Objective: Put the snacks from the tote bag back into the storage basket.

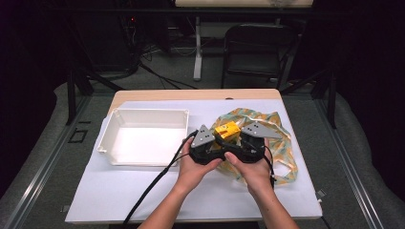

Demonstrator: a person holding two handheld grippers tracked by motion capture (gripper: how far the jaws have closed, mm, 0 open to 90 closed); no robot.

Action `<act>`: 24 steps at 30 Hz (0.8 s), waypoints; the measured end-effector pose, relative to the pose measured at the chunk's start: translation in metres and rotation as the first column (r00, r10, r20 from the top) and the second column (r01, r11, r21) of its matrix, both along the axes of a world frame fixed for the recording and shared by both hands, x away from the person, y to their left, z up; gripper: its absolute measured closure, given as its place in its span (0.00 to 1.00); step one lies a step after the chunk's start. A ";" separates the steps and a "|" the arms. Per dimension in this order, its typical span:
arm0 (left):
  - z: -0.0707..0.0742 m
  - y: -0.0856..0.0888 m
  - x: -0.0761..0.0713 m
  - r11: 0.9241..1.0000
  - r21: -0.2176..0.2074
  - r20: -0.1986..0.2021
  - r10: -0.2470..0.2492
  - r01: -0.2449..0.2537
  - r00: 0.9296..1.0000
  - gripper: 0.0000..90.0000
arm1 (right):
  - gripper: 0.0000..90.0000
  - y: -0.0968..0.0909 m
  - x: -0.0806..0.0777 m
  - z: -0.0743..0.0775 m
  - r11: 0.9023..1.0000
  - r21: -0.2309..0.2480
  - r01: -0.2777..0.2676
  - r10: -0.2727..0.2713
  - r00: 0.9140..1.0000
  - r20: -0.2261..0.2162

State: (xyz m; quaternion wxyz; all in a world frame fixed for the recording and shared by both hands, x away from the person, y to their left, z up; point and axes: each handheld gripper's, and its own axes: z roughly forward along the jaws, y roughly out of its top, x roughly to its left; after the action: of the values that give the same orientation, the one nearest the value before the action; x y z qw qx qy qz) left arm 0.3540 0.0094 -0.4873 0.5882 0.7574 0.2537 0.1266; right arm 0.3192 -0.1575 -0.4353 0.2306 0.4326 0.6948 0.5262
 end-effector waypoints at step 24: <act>0.007 0.040 0.008 0.997 -0.041 -0.079 0.060 -0.063 0.995 0.57 | 0.18 -0.016 -0.011 0.013 0.994 0.103 -0.047 0.043 0.998 0.038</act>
State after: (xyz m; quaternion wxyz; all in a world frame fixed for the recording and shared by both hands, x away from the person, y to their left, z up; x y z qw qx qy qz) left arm 0.3618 0.0497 -0.4805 0.5899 0.7406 0.3024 0.1097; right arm 0.3083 -0.1735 -0.4226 0.2083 0.4188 0.6717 0.5745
